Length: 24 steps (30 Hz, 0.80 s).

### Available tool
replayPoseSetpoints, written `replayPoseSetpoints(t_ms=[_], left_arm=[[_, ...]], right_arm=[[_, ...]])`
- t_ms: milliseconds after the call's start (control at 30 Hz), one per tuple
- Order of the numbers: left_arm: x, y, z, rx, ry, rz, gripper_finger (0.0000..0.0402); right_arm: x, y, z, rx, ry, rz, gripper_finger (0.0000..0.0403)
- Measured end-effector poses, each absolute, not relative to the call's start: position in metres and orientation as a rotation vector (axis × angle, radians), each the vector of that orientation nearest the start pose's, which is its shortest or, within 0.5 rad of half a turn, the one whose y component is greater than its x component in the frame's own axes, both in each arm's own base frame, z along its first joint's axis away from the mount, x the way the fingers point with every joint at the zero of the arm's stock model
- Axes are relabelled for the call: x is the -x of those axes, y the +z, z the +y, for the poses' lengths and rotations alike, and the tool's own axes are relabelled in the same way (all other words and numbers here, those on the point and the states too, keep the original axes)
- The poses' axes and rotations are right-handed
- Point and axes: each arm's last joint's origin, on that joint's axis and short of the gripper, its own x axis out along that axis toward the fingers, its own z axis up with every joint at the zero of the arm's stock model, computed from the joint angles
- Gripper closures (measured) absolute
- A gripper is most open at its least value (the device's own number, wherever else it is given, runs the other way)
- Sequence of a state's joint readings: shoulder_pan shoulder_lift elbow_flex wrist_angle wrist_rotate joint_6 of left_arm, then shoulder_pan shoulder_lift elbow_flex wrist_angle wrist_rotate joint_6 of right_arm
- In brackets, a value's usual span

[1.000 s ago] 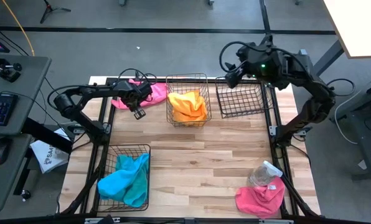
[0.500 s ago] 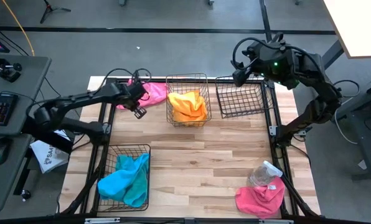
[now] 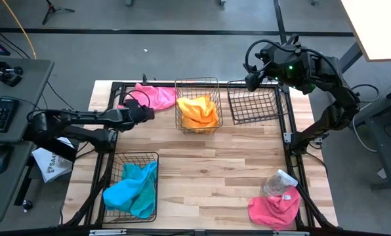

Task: Sort microfiber towel by color & place in baskets
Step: Put the top pink towel into the top black wire basket

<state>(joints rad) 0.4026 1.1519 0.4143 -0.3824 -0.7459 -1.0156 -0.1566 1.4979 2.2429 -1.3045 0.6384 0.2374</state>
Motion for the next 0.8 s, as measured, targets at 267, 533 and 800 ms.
replayPoseSetpoints(t_ms=[267, 533, 800], left_arm=[[-0.16, 0.129, 0.105, 0.461, 1.52, 0.383, 0.0401], [-0.162, 0.098, 0.118, 0.549, 1.478, 0.547, 0.0401], [-0.174, 0.093, 0.097, 0.701, 1.201, 0.705, 0.0401]], right_arm=[[-0.212, 0.529, -0.051, -0.092, -0.836, 0.457, 0.0144], [-0.212, 0.529, -0.051, -0.105, -0.842, 0.452, 0.0144], [-0.212, 0.529, -0.052, -0.119, -0.835, 0.449, 0.0144]])
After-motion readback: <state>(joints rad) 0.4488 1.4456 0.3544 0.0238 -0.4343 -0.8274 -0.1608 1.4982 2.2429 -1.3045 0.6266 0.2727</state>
